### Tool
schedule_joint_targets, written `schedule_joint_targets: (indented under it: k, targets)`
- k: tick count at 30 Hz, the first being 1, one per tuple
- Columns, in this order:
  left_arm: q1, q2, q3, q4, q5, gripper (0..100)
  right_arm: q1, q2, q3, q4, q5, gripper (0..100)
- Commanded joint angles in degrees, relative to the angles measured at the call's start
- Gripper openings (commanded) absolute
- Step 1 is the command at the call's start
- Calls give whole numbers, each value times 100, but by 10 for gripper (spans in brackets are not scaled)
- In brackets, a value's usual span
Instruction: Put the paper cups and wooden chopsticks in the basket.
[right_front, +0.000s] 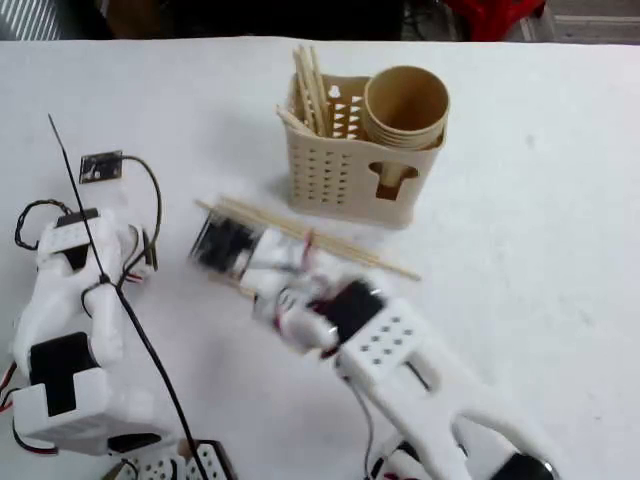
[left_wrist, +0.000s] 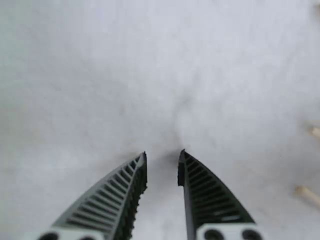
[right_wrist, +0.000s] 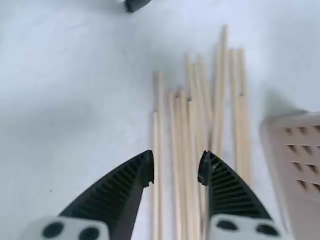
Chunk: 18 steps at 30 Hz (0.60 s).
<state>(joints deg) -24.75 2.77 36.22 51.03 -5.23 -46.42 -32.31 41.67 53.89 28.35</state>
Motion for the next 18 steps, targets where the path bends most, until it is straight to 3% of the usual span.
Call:
schedule_joint_targets:
  k: [1, 5, 13, 18]
  targets:
    - [75, -22, -18, -79, 18, 124, -233, 804, 835, -1138, 352, 158]
    - [75, -22, -9, -79, 18, 124, -145, 1710, 862, -1455, 738, 158]
    - [75, -22, -9, -79, 18, 124, -22, 2756, 457, -1692, 765, 154]
    - [75, -22, -9, -79, 18, 124, 127, 2782, 422, -1692, 765, 66]
